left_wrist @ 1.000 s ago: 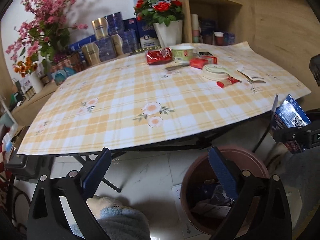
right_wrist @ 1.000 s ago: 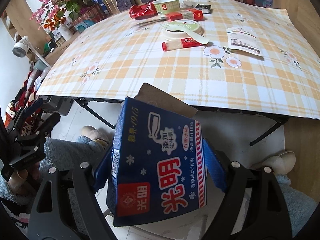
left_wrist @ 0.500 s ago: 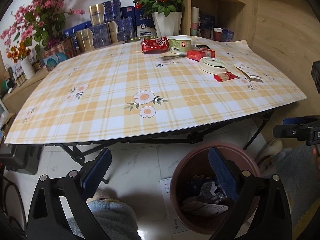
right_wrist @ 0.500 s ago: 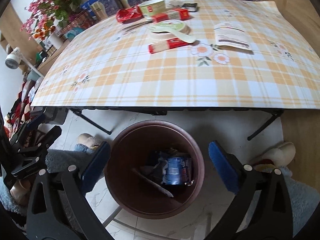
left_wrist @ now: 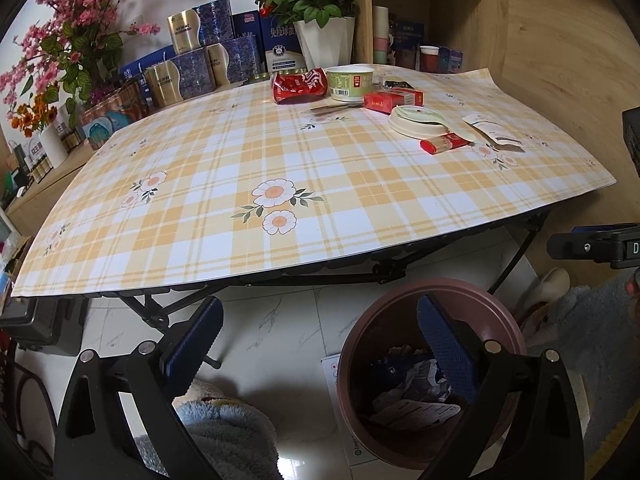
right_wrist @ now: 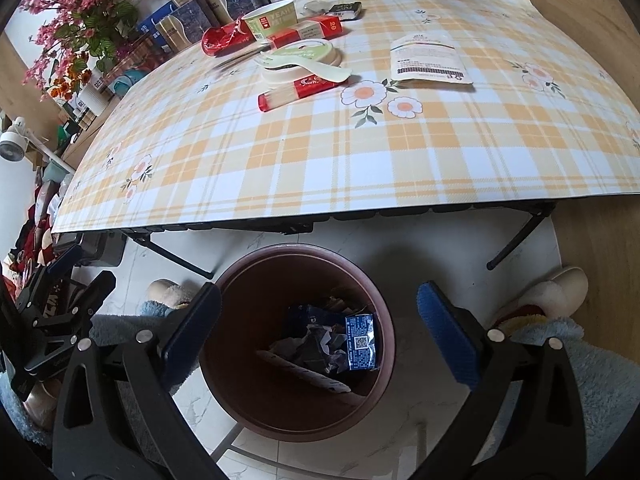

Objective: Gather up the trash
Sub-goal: 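Grasp the white Happy infinity card with the right tool while the left tool grasps a white strip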

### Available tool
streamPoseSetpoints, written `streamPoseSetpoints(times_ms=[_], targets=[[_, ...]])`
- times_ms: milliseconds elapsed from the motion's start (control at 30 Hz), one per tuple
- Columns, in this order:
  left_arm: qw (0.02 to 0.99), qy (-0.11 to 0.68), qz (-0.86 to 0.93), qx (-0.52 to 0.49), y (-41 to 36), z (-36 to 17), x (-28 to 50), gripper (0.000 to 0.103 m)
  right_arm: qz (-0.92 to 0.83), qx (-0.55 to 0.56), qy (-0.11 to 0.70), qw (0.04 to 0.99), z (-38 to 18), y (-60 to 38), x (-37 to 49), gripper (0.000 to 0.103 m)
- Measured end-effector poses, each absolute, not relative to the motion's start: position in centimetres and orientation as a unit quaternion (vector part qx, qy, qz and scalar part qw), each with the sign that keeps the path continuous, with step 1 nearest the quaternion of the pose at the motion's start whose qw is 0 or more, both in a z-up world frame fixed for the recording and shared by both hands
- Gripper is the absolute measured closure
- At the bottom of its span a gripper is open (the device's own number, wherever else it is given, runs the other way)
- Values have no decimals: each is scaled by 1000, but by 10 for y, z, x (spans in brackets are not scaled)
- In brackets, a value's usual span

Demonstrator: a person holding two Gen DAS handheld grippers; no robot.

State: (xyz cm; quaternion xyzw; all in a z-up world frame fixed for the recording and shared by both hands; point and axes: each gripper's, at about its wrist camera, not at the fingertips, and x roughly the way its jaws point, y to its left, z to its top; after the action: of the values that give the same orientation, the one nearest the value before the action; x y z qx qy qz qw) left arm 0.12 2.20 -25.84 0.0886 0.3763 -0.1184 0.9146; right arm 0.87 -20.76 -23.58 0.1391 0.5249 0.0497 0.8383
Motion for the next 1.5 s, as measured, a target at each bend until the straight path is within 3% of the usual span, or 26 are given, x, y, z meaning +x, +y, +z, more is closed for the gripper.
streamPoseSetpoints(times_ms=[400,767,1000,1300,1367,1500], targets=[[917,384,-102,24,36,-248,17,8,29,157,521,839,-239,-223,20,6],[908,402,-111,-38,29,-229,53,8,-17,209,421,882,-206,-300,66,6],[896,419,-137,-55,6,-216,84,19,-56,74,435,896,-205,-305,138,6],[875,447,-165,-81,-28,-216,118,25,-46,60,469,880,-236,-301,187,7],[867,458,-176,-85,-38,-218,126,25,-42,60,481,874,-242,-299,191,9],[853,476,-185,-112,-60,-225,148,26,-43,45,473,879,-243,-297,190,32]])
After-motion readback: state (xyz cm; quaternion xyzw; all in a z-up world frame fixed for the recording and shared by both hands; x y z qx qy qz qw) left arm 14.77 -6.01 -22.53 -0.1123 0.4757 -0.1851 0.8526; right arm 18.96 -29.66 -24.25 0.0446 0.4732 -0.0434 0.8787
